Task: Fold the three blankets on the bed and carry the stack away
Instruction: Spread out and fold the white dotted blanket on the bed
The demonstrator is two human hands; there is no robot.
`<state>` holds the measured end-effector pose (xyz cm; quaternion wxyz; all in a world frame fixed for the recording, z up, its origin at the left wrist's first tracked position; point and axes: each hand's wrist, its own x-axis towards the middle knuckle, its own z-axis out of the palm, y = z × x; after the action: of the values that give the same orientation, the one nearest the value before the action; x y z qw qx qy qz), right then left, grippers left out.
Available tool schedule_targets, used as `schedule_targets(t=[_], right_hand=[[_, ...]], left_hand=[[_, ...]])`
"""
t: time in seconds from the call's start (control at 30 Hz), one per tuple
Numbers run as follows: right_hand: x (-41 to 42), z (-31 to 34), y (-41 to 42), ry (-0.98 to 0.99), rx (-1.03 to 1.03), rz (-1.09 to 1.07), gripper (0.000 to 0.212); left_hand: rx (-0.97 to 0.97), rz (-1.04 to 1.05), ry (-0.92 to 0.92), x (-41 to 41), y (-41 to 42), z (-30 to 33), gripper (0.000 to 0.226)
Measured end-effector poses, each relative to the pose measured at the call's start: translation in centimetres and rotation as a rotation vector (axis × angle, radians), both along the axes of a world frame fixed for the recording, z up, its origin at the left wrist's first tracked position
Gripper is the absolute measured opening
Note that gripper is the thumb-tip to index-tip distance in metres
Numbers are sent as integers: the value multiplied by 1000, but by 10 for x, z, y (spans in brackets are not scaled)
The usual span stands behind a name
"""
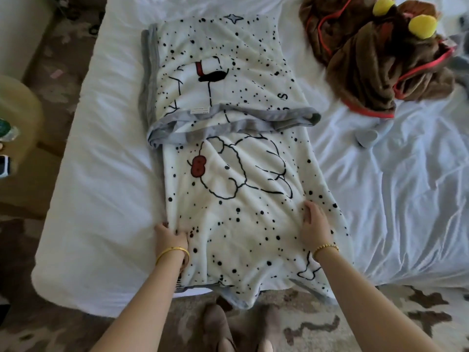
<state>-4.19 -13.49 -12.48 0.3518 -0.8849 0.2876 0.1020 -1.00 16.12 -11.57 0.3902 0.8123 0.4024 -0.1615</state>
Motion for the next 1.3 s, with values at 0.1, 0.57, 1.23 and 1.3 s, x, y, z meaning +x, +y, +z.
schedule_targets(t=[0.1, 0.57, 1.23, 1.3], right_hand=[[-35, -6, -13, 10, -188, -91, 49], [-142, -26, -64, 369, 438, -212, 55], [-269, 30, -47, -32, 601, -910, 19], [-267, 50, -44, -115, 603, -987, 29]], left_hand=[[3, 111, -84, -15, 8, 2, 28], [-174, 34, 256, -150, -6, -32, 46], [18, 210, 7, -253, 44, 31, 28], [-42, 334, -54, -252, 52, 47, 28]])
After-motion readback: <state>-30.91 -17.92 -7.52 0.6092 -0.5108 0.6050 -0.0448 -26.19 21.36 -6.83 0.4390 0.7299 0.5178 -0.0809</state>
